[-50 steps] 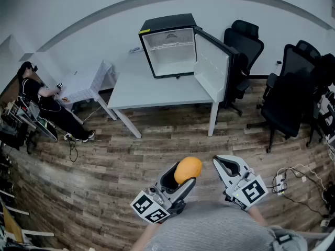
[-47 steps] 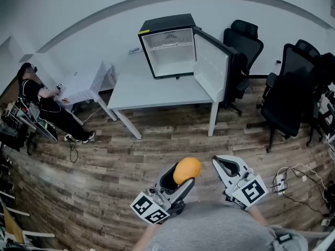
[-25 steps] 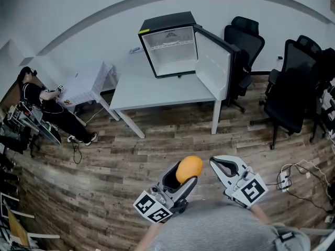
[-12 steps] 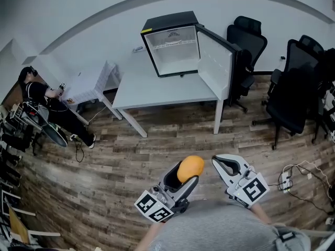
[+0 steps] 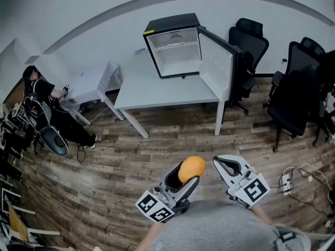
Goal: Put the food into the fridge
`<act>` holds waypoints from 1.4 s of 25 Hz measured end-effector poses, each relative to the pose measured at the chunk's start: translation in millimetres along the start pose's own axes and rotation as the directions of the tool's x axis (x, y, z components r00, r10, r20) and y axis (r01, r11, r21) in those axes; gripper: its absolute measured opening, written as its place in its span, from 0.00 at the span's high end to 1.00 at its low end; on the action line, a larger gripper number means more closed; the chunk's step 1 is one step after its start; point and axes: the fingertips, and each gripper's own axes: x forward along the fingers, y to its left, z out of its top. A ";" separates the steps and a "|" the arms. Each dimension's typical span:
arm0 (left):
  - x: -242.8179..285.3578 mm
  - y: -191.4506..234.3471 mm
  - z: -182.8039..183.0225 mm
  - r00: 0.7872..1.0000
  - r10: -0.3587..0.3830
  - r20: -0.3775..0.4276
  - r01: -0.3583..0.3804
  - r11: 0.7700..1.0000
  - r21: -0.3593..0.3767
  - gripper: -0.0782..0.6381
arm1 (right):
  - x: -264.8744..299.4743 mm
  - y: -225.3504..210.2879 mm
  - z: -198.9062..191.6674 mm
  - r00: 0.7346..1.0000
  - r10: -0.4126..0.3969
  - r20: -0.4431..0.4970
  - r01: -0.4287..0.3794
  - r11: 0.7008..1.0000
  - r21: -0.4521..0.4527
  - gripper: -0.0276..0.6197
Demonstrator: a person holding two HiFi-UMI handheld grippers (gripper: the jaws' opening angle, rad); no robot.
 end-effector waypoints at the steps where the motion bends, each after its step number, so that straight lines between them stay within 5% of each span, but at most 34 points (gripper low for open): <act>1: 0.8 0.2 0.3 1.000 0.000 0.000 0.000 1.000 0.001 0.46 | 0.2 -0.8 0.6 1.000 -0.001 0.002 0.001 1.000 -0.006 0.94; 21: 10.1 12.9 3.2 1.000 -0.012 -0.002 0.012 1.000 -0.019 0.46 | 0.7 -5.7 -6.8 1.000 0.004 -0.020 -0.004 1.000 0.019 0.94; 35: 61.9 115.0 29.2 0.997 -0.082 -0.006 0.081 0.996 -0.040 0.46 | 75.9 -79.8 -23.9 0.992 -0.119 -0.033 0.120 0.993 0.010 0.94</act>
